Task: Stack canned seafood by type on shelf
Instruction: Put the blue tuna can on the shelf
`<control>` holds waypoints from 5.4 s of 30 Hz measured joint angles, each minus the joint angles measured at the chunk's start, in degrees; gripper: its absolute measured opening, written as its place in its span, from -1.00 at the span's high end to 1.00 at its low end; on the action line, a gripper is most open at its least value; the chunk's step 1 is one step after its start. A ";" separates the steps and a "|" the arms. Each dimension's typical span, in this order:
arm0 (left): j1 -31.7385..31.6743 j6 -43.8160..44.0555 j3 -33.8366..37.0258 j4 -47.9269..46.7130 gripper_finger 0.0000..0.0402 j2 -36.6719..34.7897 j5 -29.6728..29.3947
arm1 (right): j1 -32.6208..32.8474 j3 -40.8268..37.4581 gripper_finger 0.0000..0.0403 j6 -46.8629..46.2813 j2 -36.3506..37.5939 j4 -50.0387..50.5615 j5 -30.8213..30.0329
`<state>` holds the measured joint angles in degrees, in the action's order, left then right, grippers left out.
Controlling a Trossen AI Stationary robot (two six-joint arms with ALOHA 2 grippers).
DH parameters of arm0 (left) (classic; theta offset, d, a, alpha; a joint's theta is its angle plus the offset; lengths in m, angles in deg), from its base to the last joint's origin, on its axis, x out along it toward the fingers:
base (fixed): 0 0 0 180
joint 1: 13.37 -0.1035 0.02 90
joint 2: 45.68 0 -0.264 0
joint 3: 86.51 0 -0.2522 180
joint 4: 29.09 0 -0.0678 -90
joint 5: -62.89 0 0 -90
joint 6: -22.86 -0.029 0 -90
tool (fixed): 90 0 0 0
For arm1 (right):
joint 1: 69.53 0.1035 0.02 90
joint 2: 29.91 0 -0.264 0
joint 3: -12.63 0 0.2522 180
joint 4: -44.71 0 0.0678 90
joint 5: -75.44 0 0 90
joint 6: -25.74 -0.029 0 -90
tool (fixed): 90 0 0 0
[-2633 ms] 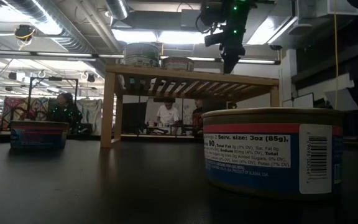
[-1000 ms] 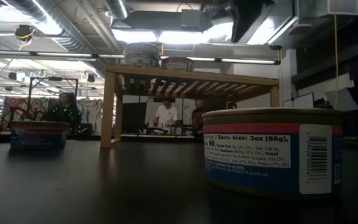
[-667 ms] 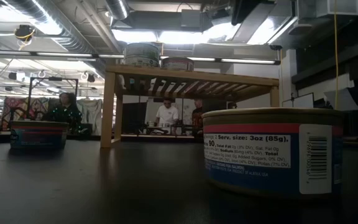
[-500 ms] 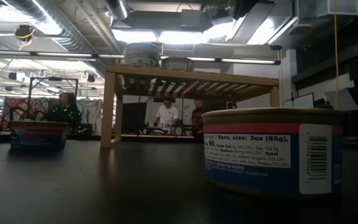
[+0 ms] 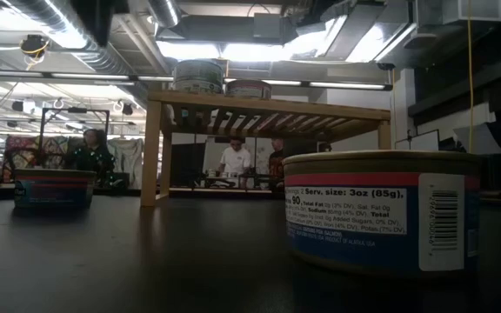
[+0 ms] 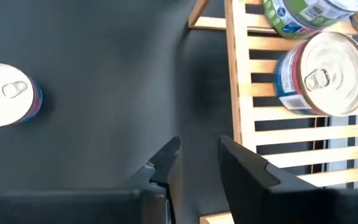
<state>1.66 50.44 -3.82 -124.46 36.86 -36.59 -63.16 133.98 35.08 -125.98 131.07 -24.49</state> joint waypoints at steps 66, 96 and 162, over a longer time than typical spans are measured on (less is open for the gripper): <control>-0.01 0.14 38.06 28.86 0.65 0.00 -7.27 | 0.00 -32.72 0.50 -7.52 -0.63 -35.58 0.63; 1.67 -0.63 32.51 41.79 1.00 0.09 6.62 | 0.00 -32.72 -0.10 6.99 -0.68 -45.99 11.04; -3.08 5.61 32.38 81.46 1.00 0.00 8.82 | 3.43 -32.70 -0.52 15.28 -0.70 -52.66 18.51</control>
<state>-1.42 56.05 28.55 -42.99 36.86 -27.77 -59.73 101.29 50.36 -126.68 78.41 -5.98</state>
